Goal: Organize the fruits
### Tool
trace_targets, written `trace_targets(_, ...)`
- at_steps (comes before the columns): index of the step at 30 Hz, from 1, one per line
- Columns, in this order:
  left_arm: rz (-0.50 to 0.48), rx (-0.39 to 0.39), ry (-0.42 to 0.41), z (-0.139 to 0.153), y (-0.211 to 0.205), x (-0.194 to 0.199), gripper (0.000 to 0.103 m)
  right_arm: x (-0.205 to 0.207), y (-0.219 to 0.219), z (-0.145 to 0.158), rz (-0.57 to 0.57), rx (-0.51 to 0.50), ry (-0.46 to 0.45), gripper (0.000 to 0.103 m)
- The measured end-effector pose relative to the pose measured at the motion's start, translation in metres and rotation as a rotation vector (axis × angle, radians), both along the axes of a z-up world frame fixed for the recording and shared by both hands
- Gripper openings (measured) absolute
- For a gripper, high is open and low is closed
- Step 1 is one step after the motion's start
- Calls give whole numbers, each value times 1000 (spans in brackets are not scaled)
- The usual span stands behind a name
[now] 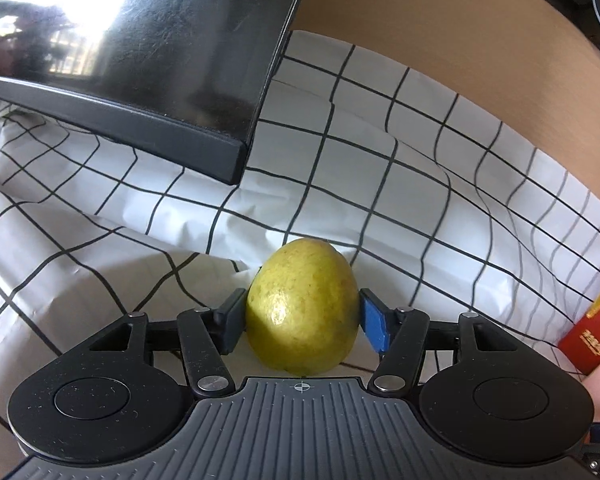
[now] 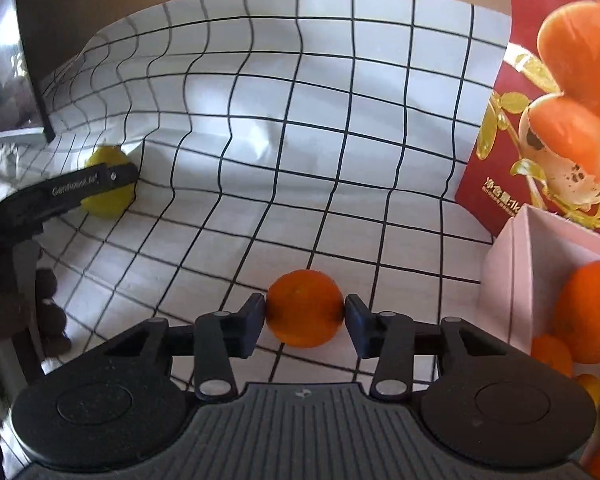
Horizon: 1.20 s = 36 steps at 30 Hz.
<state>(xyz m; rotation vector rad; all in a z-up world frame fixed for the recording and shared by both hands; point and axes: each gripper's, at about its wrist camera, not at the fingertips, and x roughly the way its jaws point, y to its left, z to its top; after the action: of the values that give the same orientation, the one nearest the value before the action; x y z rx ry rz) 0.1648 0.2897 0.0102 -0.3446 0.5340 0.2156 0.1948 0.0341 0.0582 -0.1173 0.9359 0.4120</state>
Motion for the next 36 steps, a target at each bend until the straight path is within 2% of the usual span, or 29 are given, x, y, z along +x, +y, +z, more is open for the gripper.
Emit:
trace_targets(5,-85,34,41,8,-3,-16,64,-32,-13,9,84,61,1,43)
trace_targets(9,-176,24,42,8,-12,-38,64,-77,-31,17,165,95,0,43)
trace_targets(12,-241,32,21,8,-26,-63,64,-113,-51,21,212,123,0,43)
trace_targets(15,-325,41,-39,12,-49,-96,64,-147,-83,26,235,154,-17,43)
trace_targets(19,-470,23,-107,23,-89,-141,64,-182,-120,26,215,85,-118,43)
trace_targets(26,-629,-61,-79,14,-175,-191,65,-198,-166,7,119,42,-142,43)
trace_targets(31,-651,-93,-39,-7,-207,-196,65,-202,-180,-4,111,85,-123,44)
trace_targets(33,-640,-95,-35,-14,-212,-197,65,-206,-181,-6,115,77,-147,45)
trace_targets(36,-617,-89,-49,-13,-213,-197,65,-211,-182,-7,120,60,-175,61)
